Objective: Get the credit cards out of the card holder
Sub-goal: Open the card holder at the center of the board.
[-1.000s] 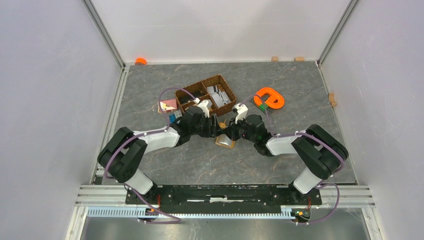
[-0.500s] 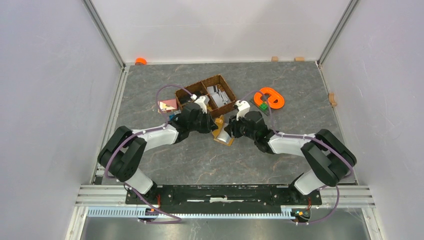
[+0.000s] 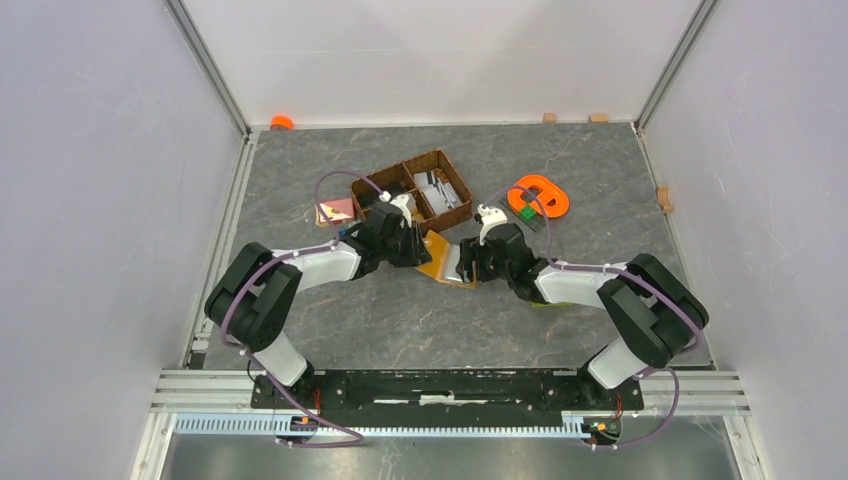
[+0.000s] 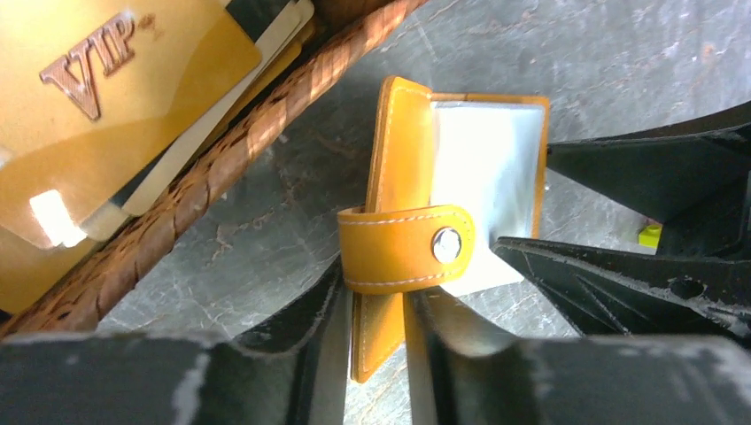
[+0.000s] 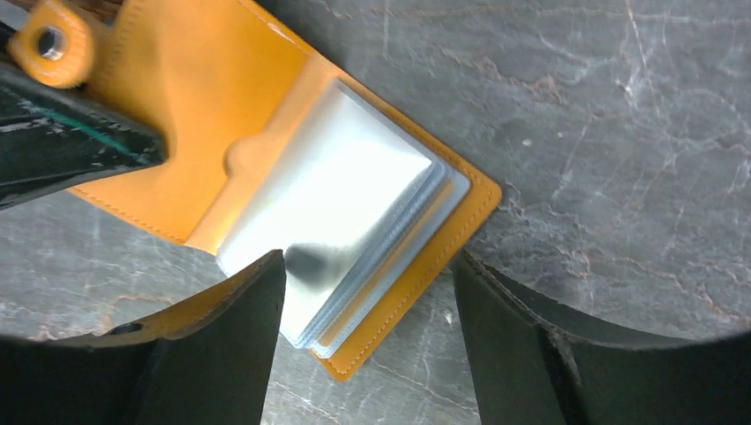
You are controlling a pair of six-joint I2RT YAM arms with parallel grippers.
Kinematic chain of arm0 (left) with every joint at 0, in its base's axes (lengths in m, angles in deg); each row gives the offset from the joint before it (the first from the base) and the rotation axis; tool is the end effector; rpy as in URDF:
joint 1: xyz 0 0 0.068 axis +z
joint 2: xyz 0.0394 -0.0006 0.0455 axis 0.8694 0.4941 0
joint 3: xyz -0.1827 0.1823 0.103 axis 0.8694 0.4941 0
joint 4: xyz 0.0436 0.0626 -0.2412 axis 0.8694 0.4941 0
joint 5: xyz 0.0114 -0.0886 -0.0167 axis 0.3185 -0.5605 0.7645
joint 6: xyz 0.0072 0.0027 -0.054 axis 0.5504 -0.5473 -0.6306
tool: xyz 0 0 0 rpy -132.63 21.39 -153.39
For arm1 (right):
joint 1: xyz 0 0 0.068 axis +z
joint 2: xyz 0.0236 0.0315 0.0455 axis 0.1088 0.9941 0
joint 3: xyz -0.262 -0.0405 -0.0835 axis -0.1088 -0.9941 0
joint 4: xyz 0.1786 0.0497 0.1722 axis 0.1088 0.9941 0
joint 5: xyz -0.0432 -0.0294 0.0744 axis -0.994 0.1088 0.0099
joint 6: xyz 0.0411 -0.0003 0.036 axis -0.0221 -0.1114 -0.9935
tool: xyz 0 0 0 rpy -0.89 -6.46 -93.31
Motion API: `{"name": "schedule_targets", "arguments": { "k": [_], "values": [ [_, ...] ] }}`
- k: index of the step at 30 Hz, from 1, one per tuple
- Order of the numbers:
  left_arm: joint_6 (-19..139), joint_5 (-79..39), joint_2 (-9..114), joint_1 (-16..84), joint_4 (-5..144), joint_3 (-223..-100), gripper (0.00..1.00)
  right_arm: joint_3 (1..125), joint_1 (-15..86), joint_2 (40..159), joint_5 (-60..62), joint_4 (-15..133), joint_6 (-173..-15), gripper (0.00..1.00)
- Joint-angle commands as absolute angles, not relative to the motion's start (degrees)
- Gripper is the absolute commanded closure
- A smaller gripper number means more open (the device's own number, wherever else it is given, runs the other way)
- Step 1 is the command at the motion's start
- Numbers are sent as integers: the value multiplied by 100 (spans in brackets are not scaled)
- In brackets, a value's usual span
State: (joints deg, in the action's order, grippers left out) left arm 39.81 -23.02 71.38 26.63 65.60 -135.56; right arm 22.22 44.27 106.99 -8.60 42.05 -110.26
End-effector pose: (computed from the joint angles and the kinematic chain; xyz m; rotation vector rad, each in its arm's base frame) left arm 0.2649 -0.1853 0.1746 0.1393 2.4138 -0.7860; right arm 0.2293 0.1776 0.1598 -0.2750 2.2616 0.5366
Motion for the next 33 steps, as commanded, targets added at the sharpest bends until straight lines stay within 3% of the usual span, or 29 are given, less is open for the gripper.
{"name": "schedule_targets", "arguments": {
  "k": [1,4,11,13,17,20,22,23,33],
  "values": [
    [3950,-2343,7295,2669,6897,-13700,60,2415,4369,10854,-748,4280,-11243,26],
    [3910,-2607,7379,2668,6707,-13674,50,2450,4369,10917,-667,4268,-11240,27],
    [3671,-3515,7807,2673,6134,-13704,46,2381,4369,10867,-371,4080,-11244,28],
    [3667,-3593,7851,2673,6091,-13718,52,2371,4360,10854,-347,4066,-11250,29],
    [3676,-3550,7851,2671,6090,-13701,78,2261,4330,10627,-580,4096,-11304,27],
    [3671,-3573,7820,2682,6069,-13688,96,2086,4230,10300,-770,4091,-11368,16],
    [3649,-3637,7738,2682,5914,-13613,98,1936,4141,10092,-742,4029,-11452,3],
    [3623,-3675,7662,2682,5792,-13535,98,1881,4087,10007,-681,3987,-11493,2],
    [2662,-4576,6893,2910,3401,-12493,98,1021,3312,9509,1085,2487,-12319,2]
  ]
}}
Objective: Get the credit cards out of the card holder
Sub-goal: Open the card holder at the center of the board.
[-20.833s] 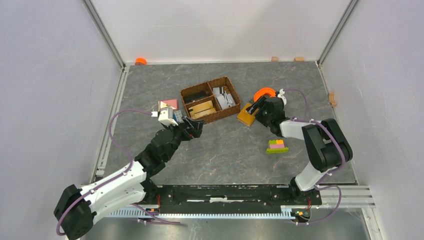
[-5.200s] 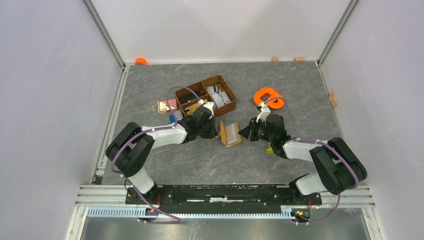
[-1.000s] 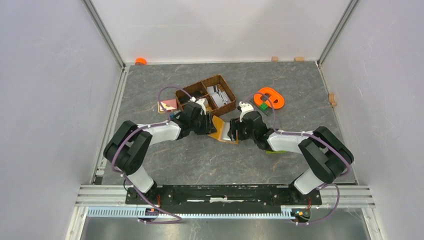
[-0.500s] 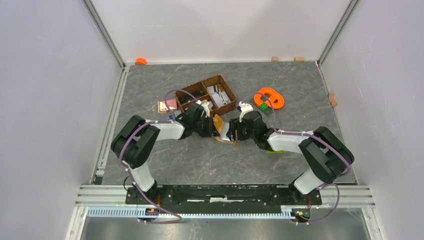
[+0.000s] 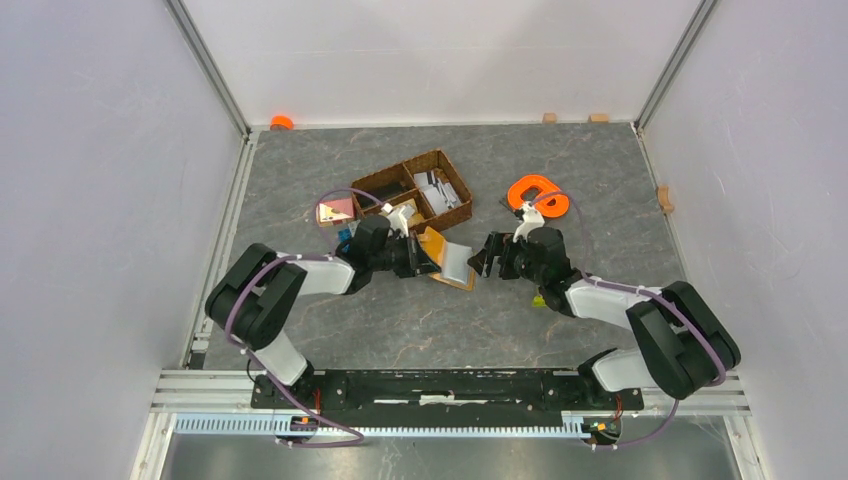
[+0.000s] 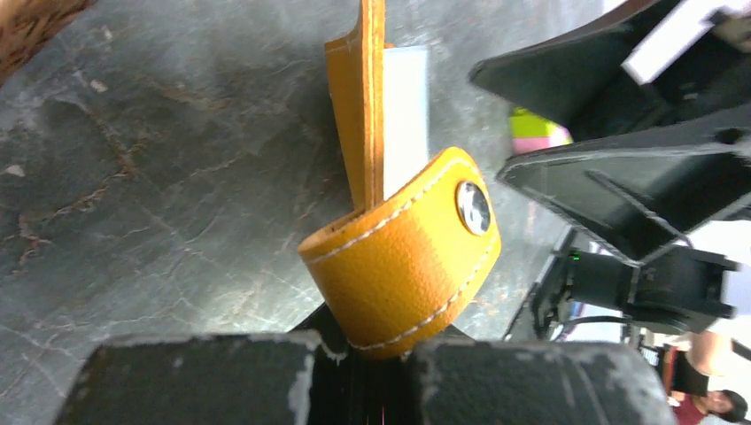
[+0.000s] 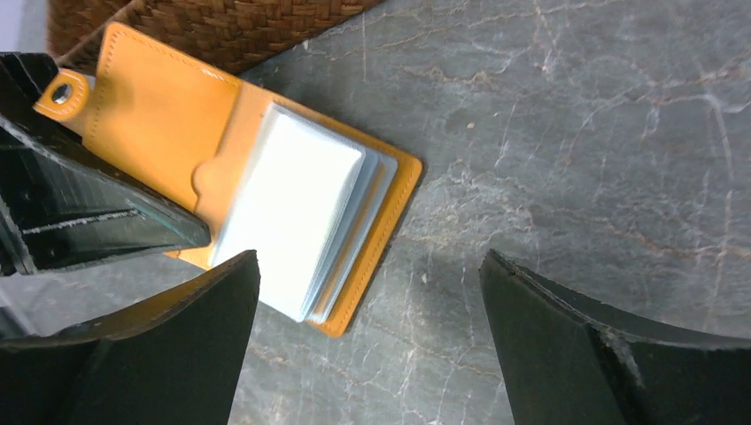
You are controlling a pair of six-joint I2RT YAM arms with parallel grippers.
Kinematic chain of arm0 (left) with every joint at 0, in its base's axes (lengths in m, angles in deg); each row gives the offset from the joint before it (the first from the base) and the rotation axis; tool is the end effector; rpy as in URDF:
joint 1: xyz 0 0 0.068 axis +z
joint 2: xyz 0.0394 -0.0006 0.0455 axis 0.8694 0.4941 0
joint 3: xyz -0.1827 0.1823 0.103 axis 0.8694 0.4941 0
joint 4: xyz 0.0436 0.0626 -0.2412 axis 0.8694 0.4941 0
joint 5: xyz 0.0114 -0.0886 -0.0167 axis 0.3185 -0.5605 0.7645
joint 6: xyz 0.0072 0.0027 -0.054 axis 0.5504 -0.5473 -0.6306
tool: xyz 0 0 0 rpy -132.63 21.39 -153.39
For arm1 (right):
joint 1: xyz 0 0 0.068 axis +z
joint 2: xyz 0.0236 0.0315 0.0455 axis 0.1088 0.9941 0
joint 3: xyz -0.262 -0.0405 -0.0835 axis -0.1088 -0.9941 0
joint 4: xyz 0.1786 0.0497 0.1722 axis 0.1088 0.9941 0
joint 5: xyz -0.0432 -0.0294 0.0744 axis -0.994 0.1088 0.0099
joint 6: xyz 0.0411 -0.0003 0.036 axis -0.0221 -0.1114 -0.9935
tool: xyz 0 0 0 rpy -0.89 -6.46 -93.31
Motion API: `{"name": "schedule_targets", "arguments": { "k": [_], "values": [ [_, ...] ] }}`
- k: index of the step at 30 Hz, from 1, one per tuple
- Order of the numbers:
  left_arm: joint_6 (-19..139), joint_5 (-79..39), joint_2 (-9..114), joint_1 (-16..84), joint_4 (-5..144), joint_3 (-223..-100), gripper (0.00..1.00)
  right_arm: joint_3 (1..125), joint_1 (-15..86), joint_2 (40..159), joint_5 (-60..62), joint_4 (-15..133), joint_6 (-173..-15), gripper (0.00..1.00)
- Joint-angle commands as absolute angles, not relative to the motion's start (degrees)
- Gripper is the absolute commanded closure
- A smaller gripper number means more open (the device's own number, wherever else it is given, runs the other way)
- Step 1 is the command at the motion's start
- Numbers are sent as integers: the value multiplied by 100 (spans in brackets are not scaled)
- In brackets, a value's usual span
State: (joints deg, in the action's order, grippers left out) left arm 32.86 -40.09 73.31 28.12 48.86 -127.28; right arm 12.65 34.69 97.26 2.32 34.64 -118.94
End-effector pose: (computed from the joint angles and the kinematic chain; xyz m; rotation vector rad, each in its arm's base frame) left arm 0.2529 -0.1799 0.1520 0.1664 2.3717 -1.1940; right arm 0.2195 0.1254 0.1680 -0.0336 2.1853 0.7803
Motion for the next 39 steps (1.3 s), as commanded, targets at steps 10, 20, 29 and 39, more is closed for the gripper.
{"name": "schedule_targets", "arguments": {
  "k": [10,20,29,39],
  "values": [
    [2183,-4882,6297,2954,1946,-11932,98,675,3240,9291,1778,1449,-12664,7],
    [1981,-5007,6412,2954,1555,-11890,98,238,3230,9020,2381,-95,-13138,14],
    [2290,-4816,6525,2954,2261,-12068,98,167,3222,8865,2496,-372,-13109,44],
    [2446,-4778,6644,2954,2529,-12184,98,223,3226,8739,2302,50,-12859,62]
  ]
}}
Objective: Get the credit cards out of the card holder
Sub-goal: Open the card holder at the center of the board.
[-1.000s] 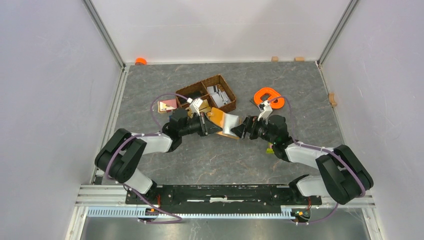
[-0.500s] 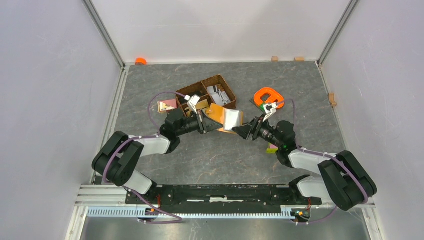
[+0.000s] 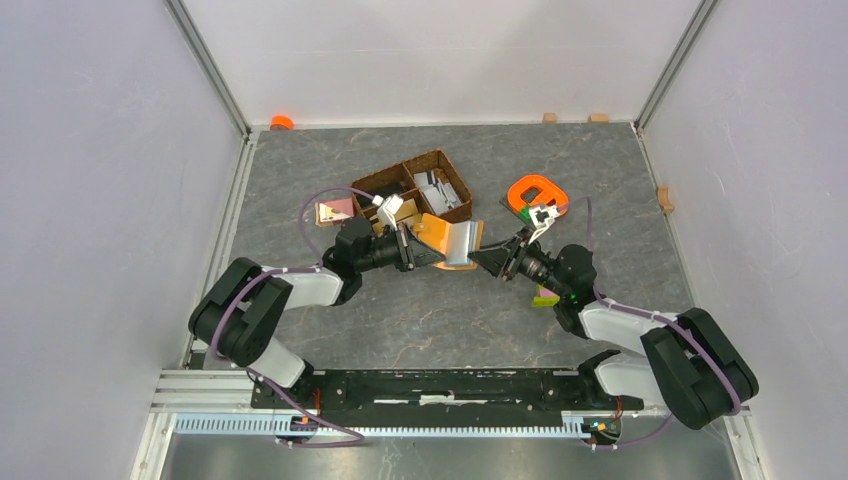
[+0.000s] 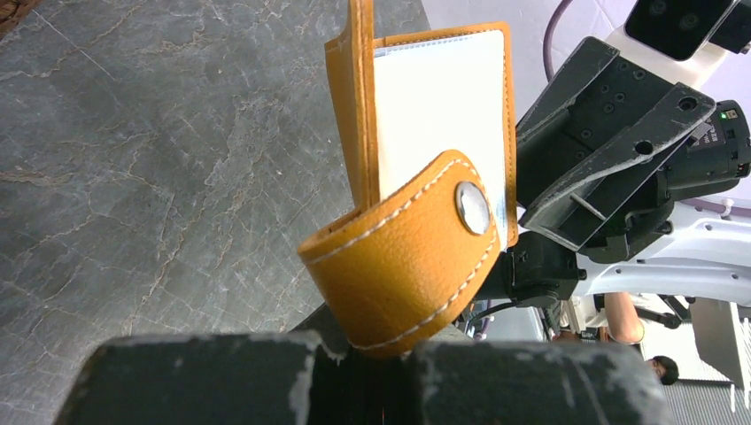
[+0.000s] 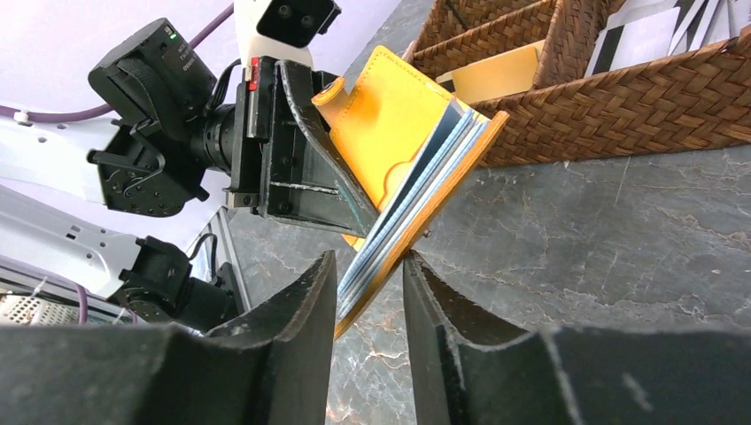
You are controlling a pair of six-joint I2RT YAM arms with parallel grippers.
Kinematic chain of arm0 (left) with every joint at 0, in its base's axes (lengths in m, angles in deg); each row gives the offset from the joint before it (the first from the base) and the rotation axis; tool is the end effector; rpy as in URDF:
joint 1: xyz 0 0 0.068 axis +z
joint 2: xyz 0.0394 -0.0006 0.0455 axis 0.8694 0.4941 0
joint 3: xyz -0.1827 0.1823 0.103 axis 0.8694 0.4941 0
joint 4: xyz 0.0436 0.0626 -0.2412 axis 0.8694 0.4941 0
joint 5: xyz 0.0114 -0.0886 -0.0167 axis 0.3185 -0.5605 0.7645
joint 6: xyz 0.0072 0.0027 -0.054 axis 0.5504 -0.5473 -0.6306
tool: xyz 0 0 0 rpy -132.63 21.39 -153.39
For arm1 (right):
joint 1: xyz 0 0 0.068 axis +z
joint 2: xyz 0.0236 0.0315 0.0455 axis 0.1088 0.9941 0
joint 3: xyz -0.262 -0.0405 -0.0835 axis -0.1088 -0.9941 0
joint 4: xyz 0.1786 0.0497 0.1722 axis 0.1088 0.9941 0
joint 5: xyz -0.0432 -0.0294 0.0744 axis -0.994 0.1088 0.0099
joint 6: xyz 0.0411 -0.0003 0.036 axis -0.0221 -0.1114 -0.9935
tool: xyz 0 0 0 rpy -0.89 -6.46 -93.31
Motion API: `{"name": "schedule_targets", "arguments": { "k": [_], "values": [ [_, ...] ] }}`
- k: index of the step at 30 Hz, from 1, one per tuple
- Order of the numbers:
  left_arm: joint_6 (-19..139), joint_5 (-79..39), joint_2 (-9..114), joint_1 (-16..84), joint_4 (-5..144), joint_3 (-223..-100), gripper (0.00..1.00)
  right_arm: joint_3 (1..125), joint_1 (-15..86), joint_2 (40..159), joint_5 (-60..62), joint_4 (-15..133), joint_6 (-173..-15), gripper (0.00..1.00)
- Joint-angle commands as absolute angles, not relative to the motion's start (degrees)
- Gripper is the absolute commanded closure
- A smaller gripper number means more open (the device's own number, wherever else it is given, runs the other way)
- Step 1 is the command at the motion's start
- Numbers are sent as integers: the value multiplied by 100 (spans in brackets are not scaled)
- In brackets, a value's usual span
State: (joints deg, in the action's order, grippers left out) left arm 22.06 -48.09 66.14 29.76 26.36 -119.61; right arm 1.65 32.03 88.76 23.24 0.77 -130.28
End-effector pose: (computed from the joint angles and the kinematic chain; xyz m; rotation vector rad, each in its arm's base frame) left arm 0.2375 -0.1654 0.1894 0.1746 2.0386 -1.5096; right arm 0.1879 0.1110 0.2073 -0.1963 1.7012 1.3220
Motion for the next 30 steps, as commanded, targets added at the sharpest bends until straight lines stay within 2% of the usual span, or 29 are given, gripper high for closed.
{"name": "schedule_targets", "arguments": {
  "k": [1,3,5,13,22,26,30],
  "values": [
    [2453,-4781,6634,2954,2534,-12184,98,236,3226,8756,2291,100,-12846,65],
    [2463,-4778,6634,2954,2533,-12187,98,275,3226,8808,2292,192,-12821,72],
    [2464,-4787,6644,2952,2526,-12193,98,315,3226,8873,2293,266,-12790,74],
    [2551,-4779,6571,2908,2506,-12174,98,557,3235,9232,2327,659,-12710,68],
    [2913,-4584,6651,2604,3036,-12408,98,661,3321,9526,2458,576,-12760,70],
    [3064,-4478,6639,2549,3341,-12500,98,722,3343,9608,2478,643,-12748,75],
    [3169,-4424,6681,2498,3570,-12612,96,798,3357,9703,2489,786,-12711,85]
  ]
}}
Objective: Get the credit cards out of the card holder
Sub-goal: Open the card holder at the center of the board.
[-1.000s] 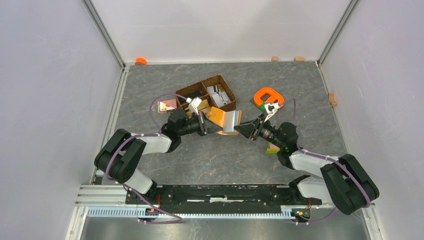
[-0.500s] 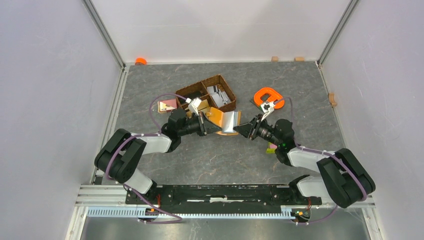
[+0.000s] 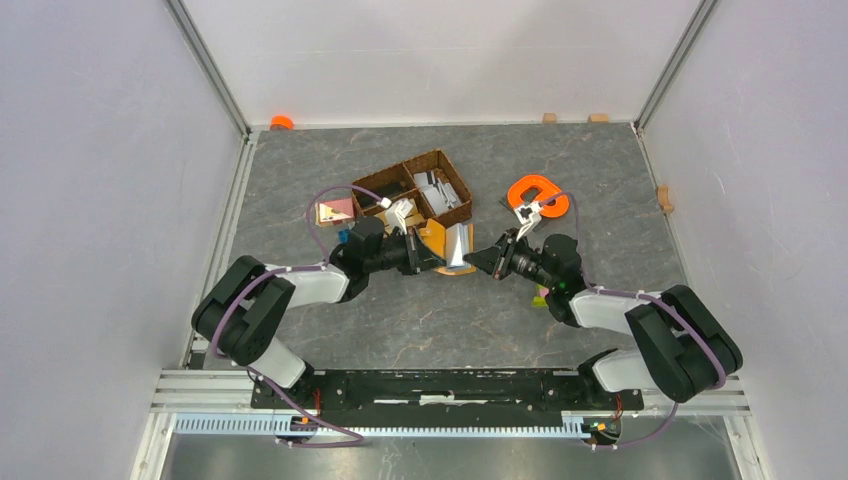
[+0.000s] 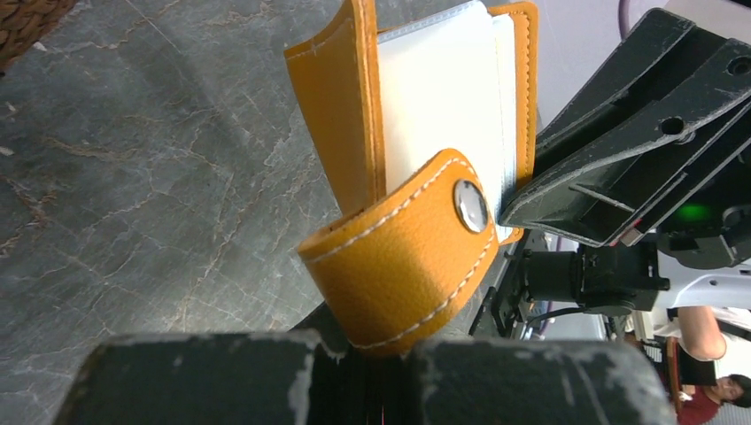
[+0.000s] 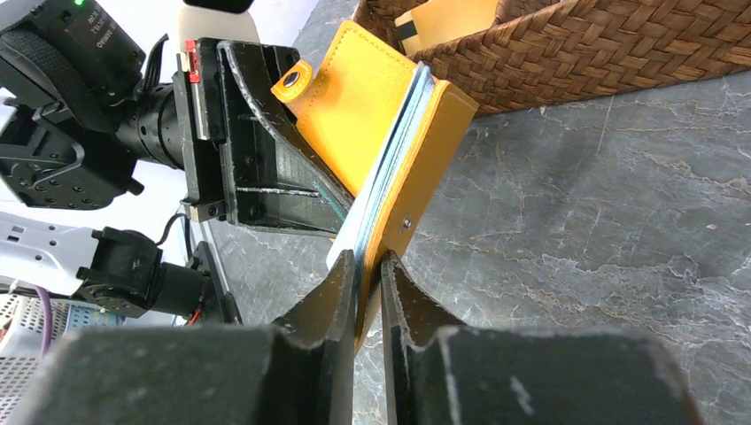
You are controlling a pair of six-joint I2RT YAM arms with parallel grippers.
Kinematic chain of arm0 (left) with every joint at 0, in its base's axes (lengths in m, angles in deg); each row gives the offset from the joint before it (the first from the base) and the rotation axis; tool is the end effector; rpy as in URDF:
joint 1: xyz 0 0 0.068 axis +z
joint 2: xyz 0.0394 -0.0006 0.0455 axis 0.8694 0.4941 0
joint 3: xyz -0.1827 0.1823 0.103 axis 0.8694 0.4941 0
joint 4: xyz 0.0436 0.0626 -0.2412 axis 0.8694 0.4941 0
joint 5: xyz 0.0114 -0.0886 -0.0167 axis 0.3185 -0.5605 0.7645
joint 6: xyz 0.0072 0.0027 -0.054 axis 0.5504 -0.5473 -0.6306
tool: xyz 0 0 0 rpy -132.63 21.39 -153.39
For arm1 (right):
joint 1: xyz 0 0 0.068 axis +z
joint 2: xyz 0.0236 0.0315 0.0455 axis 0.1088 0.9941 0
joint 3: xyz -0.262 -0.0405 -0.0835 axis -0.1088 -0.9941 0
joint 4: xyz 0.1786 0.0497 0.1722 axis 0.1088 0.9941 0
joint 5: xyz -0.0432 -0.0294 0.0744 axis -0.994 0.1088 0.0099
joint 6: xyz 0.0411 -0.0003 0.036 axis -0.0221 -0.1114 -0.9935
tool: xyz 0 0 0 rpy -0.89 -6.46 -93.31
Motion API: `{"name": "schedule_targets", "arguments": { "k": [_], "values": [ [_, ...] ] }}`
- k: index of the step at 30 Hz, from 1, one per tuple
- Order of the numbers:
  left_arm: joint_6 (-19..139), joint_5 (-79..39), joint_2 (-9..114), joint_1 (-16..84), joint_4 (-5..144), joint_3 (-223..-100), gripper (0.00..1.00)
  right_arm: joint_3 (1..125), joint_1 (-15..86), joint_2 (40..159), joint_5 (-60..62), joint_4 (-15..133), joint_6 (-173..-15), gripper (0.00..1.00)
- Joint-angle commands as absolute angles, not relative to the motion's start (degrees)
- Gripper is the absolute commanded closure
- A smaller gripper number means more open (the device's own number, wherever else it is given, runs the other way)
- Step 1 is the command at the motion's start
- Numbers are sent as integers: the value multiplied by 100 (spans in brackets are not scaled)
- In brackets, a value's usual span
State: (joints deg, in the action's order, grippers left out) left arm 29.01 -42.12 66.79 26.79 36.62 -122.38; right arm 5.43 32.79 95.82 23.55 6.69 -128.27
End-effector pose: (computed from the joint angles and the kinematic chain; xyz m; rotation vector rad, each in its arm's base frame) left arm 0.2360 -0.1786 0.1812 0.2170 2.1438 -1.3463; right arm 0.2053 0.1231 0.1893 -0.1931 1.8621 1.2938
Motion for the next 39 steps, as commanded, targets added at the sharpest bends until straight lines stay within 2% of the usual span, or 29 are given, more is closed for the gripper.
{"name": "schedule_targets", "arguments": {
  "k": [1,6,10,15,20,24,36,39],
  "values": [
    [3188,-4400,6704,2483,3665,-12639,92,835,3358,9723,2445,909,-12664,88],
    [3207,-4153,6867,2488,4126,-12775,67,1018,3365,9753,2169,1625,-12366,99],
    [3162,-4119,6993,2484,4182,-12809,48,1089,3408,9819,2125,1757,-12337,100],
    [3145,-4074,6889,2488,4063,-12712,28,1149,3511,9908,2049,1869,-12290,100],
    [3176,-3970,6839,2488,4083,-12664,18,1185,3620,9960,2067,1857,-12309,100],
    [3087,-3927,6897,2529,4043,-12655,16,1201,3706,9950,2093,1844,-12311,100],
    [2863,-3996,7059,2778,3916,-12581,21,1264,3815,9949,2220,1857,-12335,100],
    [2894,-3974,7060,2778,3991,-12595,18,1264,3835,9933,2229,1855,-12330,100]
  ]
}}
